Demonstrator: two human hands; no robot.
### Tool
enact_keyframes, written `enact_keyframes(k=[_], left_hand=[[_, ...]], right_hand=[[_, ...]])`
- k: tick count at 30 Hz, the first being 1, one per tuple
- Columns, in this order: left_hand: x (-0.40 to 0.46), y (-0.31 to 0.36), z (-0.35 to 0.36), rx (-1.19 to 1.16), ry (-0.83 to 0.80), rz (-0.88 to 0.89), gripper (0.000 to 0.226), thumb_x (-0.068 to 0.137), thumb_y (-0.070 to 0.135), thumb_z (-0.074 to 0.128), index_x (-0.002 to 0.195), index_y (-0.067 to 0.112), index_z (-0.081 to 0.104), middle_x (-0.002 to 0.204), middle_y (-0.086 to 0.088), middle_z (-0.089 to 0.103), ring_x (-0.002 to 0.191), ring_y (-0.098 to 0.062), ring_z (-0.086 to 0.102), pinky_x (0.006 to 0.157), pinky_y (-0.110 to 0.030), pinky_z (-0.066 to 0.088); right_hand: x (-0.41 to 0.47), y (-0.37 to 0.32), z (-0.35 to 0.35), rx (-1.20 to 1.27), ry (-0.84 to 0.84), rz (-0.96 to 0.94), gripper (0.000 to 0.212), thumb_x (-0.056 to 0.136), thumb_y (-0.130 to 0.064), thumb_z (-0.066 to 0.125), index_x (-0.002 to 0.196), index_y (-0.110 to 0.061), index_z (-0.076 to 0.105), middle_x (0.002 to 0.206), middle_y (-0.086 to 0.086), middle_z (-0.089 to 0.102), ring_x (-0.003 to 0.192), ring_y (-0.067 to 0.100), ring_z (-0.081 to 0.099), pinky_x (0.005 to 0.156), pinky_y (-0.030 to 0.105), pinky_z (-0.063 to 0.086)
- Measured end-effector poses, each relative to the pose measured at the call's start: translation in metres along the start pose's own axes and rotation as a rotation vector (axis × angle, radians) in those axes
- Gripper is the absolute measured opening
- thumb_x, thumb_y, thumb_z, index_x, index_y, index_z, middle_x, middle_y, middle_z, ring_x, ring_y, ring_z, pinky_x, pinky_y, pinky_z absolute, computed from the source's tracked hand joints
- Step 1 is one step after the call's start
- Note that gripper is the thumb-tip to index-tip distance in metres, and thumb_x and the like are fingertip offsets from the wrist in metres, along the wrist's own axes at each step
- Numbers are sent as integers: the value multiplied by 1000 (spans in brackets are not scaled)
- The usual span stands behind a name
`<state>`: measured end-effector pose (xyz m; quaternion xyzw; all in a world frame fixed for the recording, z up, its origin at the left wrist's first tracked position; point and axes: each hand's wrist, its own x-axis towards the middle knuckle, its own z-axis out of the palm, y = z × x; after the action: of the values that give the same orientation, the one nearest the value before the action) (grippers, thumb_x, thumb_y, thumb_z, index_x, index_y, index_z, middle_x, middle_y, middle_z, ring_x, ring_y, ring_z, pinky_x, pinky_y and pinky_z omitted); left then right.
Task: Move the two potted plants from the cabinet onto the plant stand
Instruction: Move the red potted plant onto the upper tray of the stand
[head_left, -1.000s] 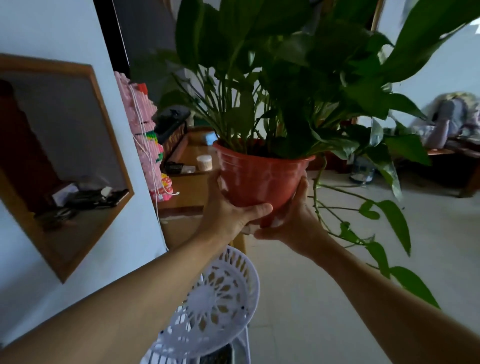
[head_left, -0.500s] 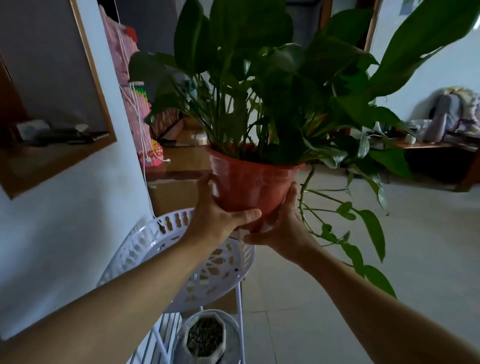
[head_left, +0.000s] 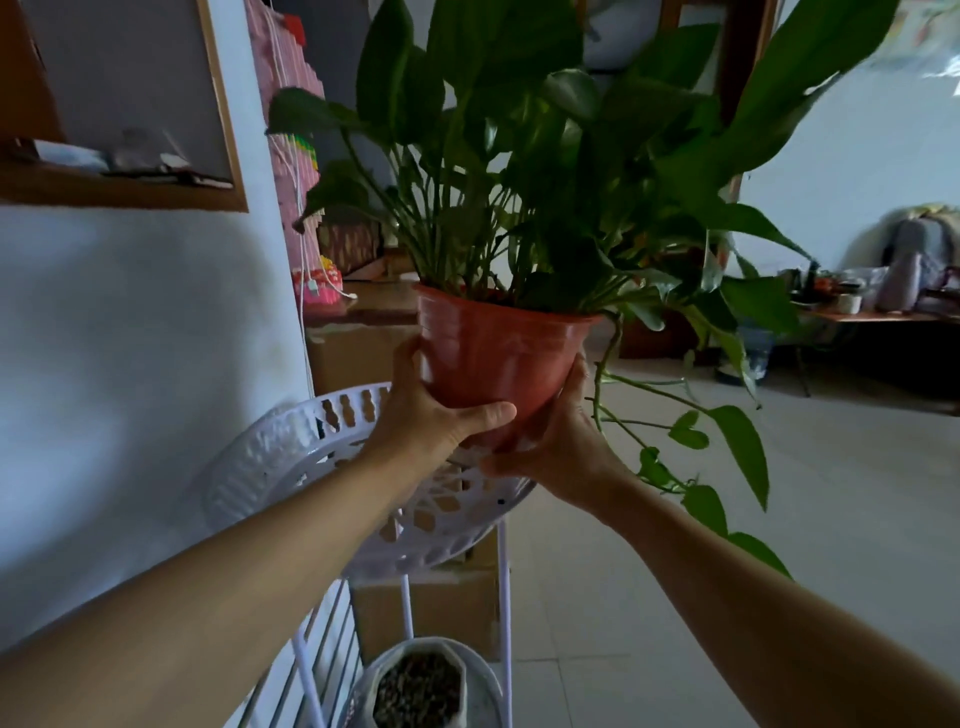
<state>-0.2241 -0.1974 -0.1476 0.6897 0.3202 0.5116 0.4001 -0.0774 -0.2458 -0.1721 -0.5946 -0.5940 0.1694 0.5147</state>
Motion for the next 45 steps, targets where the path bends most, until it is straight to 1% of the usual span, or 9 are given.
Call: enact_keyframes(k=[7,11,15,24,30,33,38,43,45], left_hand=[[-1,-24,-19,32,-4,13,86,49,28,90,114,35,33,100,19,54,101,-12,57,86,-32,51],[0,-37,-27,61,14,33,70,44,36,90,93,43,41,93,26,51,91,-5,57,84,-32,50],[0,-43,-34,77,30,-16,107,29,54,84,122,27,39,99,15,60,89,-7,63,74,-34,58],[0,-50,-55,124,-97,-140,125,21,61,80,132,14,45,116,-5,67,104,-24,64,84,-37,53],[10,-56,-60,151,-176,-139,104,44,44,81,134,7,43,98,2,68,97,-23,65,65,-18,52],[14,-59,-64,191,-166,-151,102,55,40,83,139,7,35,120,-11,64,112,-35,59,88,-38,52],[17,-68,-74,235,-136,-139,120,61,37,82,143,11,-1,113,14,44,112,-36,58,89,-43,50],[20,-78,-84,225,-160,-139,76,65,28,82,125,26,35,128,-8,53,116,-32,56,95,-45,48],[20,-82,-88,219,-118,-122,60,65,21,83,95,38,34,110,2,57,112,-28,58,95,-47,49]], right_hand=[[2,16,28,-49,-4,-26,142,42,-37,87,137,-33,-18,116,-6,51,112,23,53,89,39,52],[2,14,39,-102,-12,-14,152,37,-47,87,136,-33,-28,137,11,44,120,29,50,97,42,48],[7,12,43,-125,-36,-17,155,44,-35,91,138,-24,-32,138,13,40,117,26,47,96,37,45],[11,-5,54,-326,-133,41,158,46,-45,87,134,-12,-39,146,17,36,128,32,44,107,44,37],[18,-6,56,-381,-225,8,145,58,-39,83,136,0,-33,148,20,33,133,29,38,111,43,31],[21,-6,57,-355,-235,7,139,60,-31,84,140,-12,-28,144,22,37,129,33,42,108,48,36],[27,-5,65,-317,-290,6,144,60,-19,86,135,-5,-36,149,21,27,131,27,40,108,33,35],[29,-8,74,-275,-317,26,134,67,-11,81,138,-6,-32,150,22,25,134,28,36,101,19,37],[28,-11,79,-272,-346,62,125,73,-10,76,138,-4,-31,151,25,23,131,28,37,68,-2,36]])
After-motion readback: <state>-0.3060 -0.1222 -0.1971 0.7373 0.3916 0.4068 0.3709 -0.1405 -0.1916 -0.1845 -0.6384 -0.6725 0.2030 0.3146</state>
